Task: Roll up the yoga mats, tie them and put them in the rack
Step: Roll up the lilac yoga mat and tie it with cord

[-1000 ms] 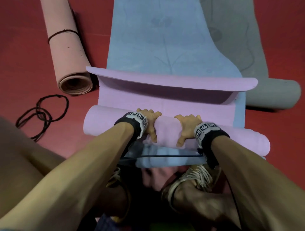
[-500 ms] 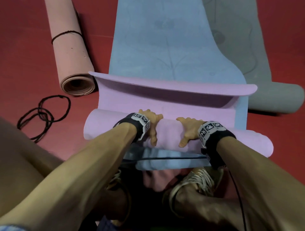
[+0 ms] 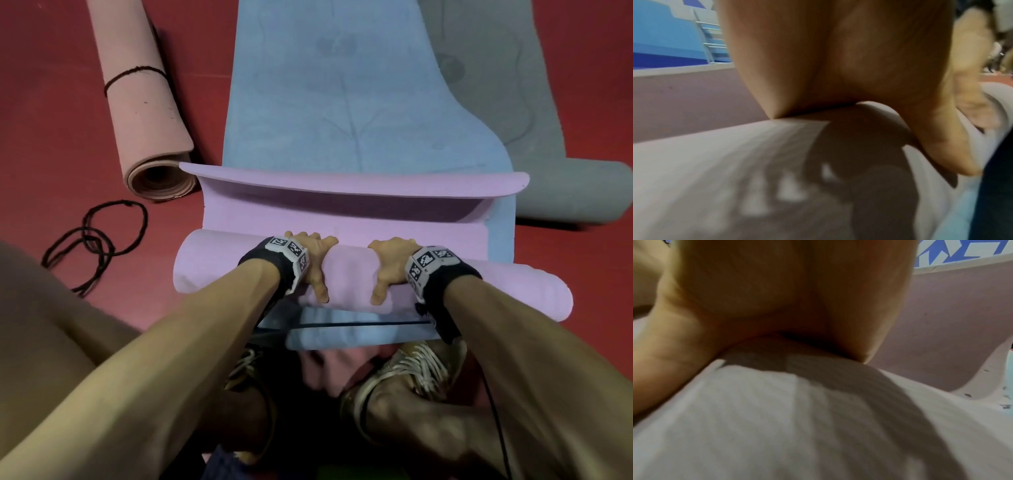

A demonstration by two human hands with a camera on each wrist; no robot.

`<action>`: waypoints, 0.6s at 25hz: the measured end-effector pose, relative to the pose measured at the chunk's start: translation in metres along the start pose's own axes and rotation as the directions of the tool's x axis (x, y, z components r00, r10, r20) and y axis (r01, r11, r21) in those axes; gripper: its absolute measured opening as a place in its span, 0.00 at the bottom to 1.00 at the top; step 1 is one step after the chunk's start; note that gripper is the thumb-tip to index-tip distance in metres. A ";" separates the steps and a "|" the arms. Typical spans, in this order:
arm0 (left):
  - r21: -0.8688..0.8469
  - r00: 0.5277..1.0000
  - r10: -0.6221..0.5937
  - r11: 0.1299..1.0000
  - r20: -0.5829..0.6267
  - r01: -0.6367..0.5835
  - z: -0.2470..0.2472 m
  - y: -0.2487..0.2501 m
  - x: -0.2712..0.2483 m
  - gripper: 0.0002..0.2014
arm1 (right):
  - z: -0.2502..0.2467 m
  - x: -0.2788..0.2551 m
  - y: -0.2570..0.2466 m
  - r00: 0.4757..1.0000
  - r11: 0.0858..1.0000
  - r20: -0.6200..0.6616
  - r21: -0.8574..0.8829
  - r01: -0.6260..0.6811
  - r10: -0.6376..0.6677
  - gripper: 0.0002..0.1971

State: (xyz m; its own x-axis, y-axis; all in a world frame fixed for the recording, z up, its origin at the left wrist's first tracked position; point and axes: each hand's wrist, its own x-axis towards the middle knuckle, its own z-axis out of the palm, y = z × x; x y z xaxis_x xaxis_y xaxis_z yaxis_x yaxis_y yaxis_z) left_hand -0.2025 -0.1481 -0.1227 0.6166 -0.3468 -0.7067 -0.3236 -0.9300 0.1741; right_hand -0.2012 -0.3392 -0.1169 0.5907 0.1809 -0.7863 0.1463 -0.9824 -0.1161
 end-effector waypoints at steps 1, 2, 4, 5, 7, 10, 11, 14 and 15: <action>0.038 1.000 0.011 0.999 -0.029 -0.010 0.003 0.000 -0.002 0.57 | -0.005 0.004 0.002 1.000 1.000 0.027 0.028 0.001 -0.002 0.43; 0.081 0.998 0.019 0.997 -0.055 -0.014 0.006 0.002 -0.005 0.61 | -0.011 0.005 0.004 0.998 0.999 0.061 0.048 -0.004 0.001 0.42; 0.128 0.996 0.013 0.992 -0.088 -0.002 0.011 0.004 -0.009 0.63 | -0.018 0.008 0.006 0.993 0.997 0.120 0.072 -0.001 -0.007 0.41; 0.126 0.996 0.010 0.992 -0.090 0.002 0.011 0.005 -0.010 0.61 | -0.019 0.010 0.006 0.990 0.997 0.143 0.077 0.005 -0.016 0.41; 0.103 0.997 0.018 0.995 -0.075 -0.010 0.007 0.004 -0.010 0.54 | -0.017 0.011 0.005 0.985 0.996 0.169 0.093 0.007 -0.023 0.40; 0.017 0.999 0.016 1.000 -0.036 -0.016 -0.004 0.001 -0.003 0.46 | -0.007 0.009 0.005 0.992 0.989 0.123 0.148 0.009 -0.027 0.46; -0.017 1.000 0.015 1.000 -0.004 -0.015 -0.008 0.002 -0.002 0.43 | -0.003 0.006 0.005 0.996 0.992 0.085 0.126 0.021 -0.032 0.48; -0.098 0.993 0.035 0.995 0.115 -0.024 -0.014 0.000 0.003 0.39 | 0.012 -0.010 -0.001 0.999 0.999 -0.006 -0.031 0.035 -0.035 0.61; -0.121 0.989 0.050 0.992 0.138 -0.034 -0.015 -0.001 0.004 0.39 | 0.014 -0.013 -0.002 0.999 0.998 -0.008 -0.045 0.034 -0.034 0.64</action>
State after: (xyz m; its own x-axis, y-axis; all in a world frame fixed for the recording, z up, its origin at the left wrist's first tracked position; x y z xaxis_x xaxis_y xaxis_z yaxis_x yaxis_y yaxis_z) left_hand -0.1893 -0.1505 -0.1158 0.4942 -0.3730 -0.7852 -0.2550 -0.9257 0.2793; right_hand -0.2207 -0.3399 -0.1148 0.5920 0.2150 -0.7767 0.2021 -0.9726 -0.1152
